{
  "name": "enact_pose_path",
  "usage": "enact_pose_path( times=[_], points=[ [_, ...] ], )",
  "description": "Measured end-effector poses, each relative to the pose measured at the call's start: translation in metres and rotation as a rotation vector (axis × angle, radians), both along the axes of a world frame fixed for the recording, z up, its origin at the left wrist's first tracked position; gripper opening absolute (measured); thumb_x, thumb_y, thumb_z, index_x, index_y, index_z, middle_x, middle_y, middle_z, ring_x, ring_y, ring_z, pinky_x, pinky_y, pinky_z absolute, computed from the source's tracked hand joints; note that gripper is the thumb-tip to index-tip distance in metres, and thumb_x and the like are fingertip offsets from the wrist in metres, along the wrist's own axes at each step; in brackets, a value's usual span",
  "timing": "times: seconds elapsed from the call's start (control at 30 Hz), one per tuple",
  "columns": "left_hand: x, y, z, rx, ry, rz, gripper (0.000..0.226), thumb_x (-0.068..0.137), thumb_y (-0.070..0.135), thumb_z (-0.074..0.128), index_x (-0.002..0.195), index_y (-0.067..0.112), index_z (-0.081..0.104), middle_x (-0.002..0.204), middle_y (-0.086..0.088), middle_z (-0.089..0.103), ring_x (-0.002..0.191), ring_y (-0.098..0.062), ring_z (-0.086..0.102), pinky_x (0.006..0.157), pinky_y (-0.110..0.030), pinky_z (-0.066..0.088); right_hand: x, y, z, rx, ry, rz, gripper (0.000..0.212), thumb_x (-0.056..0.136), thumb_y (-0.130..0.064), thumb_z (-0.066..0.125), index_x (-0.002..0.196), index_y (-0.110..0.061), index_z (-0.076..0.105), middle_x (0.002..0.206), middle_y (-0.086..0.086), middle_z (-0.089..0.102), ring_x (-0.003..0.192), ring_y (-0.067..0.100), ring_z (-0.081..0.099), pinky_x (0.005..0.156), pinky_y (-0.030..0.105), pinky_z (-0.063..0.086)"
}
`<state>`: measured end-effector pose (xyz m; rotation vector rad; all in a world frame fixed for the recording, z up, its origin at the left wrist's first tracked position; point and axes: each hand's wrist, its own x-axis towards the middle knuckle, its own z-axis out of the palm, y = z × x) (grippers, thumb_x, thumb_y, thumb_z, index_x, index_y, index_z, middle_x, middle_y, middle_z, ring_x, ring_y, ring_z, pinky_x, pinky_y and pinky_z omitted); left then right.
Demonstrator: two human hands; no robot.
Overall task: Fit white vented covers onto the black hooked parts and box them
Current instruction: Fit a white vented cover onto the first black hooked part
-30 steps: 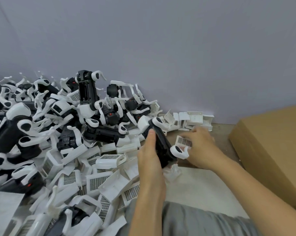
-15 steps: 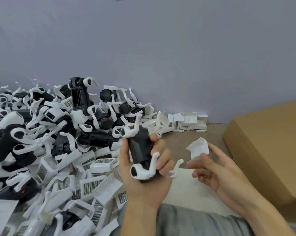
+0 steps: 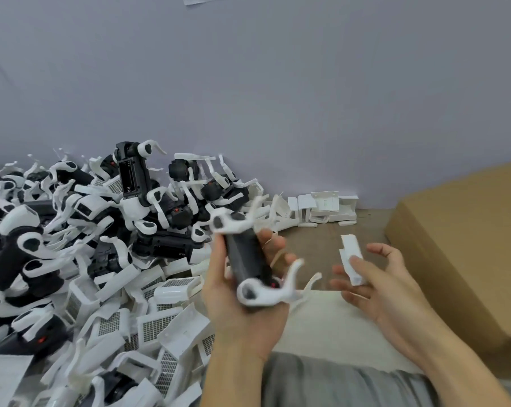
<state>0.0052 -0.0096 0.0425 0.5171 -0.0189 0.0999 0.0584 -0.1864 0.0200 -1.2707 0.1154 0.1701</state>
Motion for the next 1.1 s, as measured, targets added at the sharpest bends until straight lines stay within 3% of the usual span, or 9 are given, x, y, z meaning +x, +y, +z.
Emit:
enact_pose_path(
  times=[0.17,0.27,0.33,0.43,0.6,0.73,0.83,0.97,1.1],
  points=[
    [0.024,-0.018,-0.01,0.605,0.259,0.239,0.039,0.069,0.05,0.073,0.086,0.015,0.076,0.076,0.001,0.074,0.073,-0.014,0.071,0.064,-0.028,0.055,-0.001,-0.005,0.009,-0.338,-0.238,-0.06,0.026,0.093,-0.024,0.066,0.119,-0.029,0.067,0.101,-0.019,0.074,0.096,-0.003,0.068,0.079,0.022,0.048],
    [0.03,-0.03,-0.021,0.672,0.269,0.215,0.024,0.093,0.04,0.063,0.102,0.02,0.073,0.095,0.003,0.076,0.103,-0.022,0.071,0.092,-0.041,0.054,-0.005,-0.001,0.017,-0.466,-0.382,-0.13,0.035,0.087,-0.03,0.072,0.121,-0.033,0.066,0.105,-0.023,0.071,0.096,-0.012,0.061,0.074,0.012,0.046],
    [0.031,-0.034,-0.019,0.652,0.237,0.178,0.029,0.1,0.035,0.053,0.118,0.019,0.069,0.107,-0.002,0.077,0.1,-0.016,0.072,0.078,-0.028,0.058,-0.01,0.01,0.02,-0.537,-0.456,-0.077,0.039,0.082,-0.028,0.077,0.118,-0.036,0.065,0.104,-0.022,0.07,0.094,-0.009,0.062,0.071,0.009,0.049],
    [0.026,-0.038,-0.017,0.697,0.184,0.165,0.031,0.103,0.033,0.047,0.124,0.019,0.066,0.099,0.001,0.077,0.069,0.0,0.068,0.048,-0.01,0.045,-0.015,0.031,0.014,-0.695,-0.548,-0.053,0.037,0.078,-0.028,0.081,0.11,-0.04,0.065,0.099,-0.018,0.067,0.09,-0.006,0.061,0.073,0.005,0.045],
    [0.025,-0.042,-0.021,0.837,0.059,0.206,0.026,0.104,0.024,0.05,0.128,0.028,0.06,0.112,0.011,0.074,0.101,-0.002,0.07,0.077,-0.012,0.052,-0.017,0.042,0.006,-0.773,-0.616,-0.17,0.034,0.077,-0.038,0.075,0.106,-0.043,0.06,0.095,-0.022,0.061,0.089,-0.005,0.058,0.067,0.01,0.045],
    [0.027,-0.042,-0.023,0.908,0.037,0.266,0.025,0.102,0.017,0.055,0.125,0.024,0.061,0.109,0.008,0.076,0.1,-0.007,0.072,0.08,-0.018,0.054,-0.018,0.045,0.001,-0.797,-0.636,-0.207,0.038,0.076,-0.036,0.081,0.107,-0.037,0.059,0.097,-0.022,0.059,0.088,-0.002,0.058,0.07,0.021,0.051],
    [0.026,-0.039,-0.022,0.911,0.044,0.293,0.024,0.102,0.016,0.054,0.124,0.021,0.064,0.109,0.005,0.076,0.1,-0.011,0.072,0.08,-0.02,0.056,-0.016,0.043,0.001,-0.778,-0.648,-0.177,0.04,0.075,-0.038,0.084,0.107,-0.035,0.06,0.096,-0.02,0.061,0.088,-0.002,0.061,0.069,0.016,0.05],
    [0.025,-0.029,-0.019,0.817,0.102,0.306,0.024,0.101,0.014,0.055,0.119,0.015,0.07,0.106,-0.004,0.077,0.099,-0.019,0.073,0.074,-0.023,0.059,-0.011,0.033,0.006,-0.483,-0.547,0.027,0.024,0.083,-0.024,0.078,0.105,-0.029,0.07,0.092,-0.011,0.073,0.087,0.005,0.068,0.074,0.019,0.052],
    [0.023,-0.033,-0.017,0.854,0.057,0.221,0.021,0.099,0.011,0.055,0.111,0.013,0.073,0.102,-0.011,0.076,0.091,-0.017,0.073,0.069,-0.025,0.058,-0.008,0.028,0.009,-0.277,-0.394,0.106,0.033,0.087,-0.045,0.061,0.105,-0.022,0.075,0.095,-0.006,0.077,0.091,0.009,0.072,0.073,0.022,0.055]
  ],
)
